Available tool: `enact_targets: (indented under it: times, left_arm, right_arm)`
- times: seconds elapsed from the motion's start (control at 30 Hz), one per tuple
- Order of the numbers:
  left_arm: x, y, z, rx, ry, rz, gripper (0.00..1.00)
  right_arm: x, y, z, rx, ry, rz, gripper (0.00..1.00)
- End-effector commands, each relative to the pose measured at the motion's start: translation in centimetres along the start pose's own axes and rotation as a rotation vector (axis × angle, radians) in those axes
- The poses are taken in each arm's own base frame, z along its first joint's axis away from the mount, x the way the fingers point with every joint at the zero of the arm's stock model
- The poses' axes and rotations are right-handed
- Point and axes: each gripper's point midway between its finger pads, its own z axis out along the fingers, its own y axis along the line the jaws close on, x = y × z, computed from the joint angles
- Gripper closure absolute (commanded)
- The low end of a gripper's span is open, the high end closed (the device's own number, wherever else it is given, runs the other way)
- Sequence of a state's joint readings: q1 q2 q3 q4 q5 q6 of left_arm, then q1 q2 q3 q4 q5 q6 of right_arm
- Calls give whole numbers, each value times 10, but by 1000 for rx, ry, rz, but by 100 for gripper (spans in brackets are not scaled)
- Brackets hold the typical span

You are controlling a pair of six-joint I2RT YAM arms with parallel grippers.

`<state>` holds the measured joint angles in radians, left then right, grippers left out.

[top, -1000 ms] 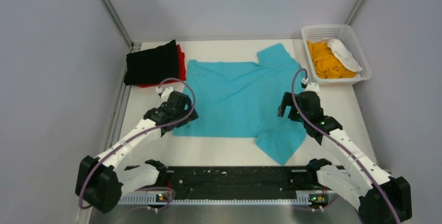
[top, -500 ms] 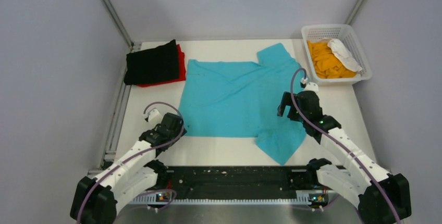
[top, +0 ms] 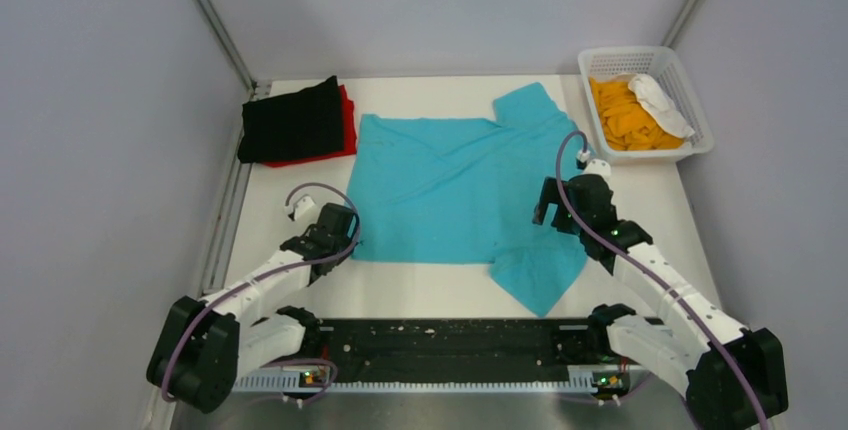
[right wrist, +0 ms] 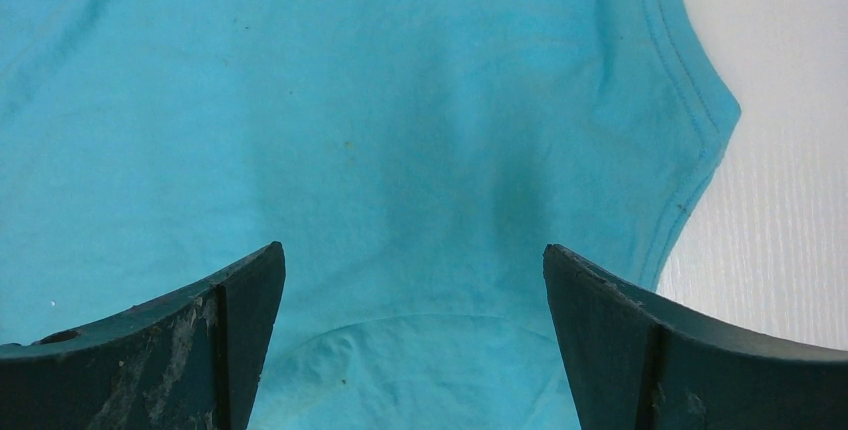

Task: Fold and stack the t-shirts
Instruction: Grab the side of the flattened tshirt closest away from the robot with both arms

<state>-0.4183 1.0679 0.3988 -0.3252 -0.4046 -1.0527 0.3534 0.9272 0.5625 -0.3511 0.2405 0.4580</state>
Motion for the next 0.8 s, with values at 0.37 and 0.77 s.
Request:
enact_targets:
  times: [0.37,0.77]
  left_arm:
    - [-3,-3,-20,74,6,18,100]
    - [5,-2,-18,75,34,16,100]
  right_arm:
    - [76,36,-53,-6,295,-232,12]
    - [187,24,-93,41,643,-347,31]
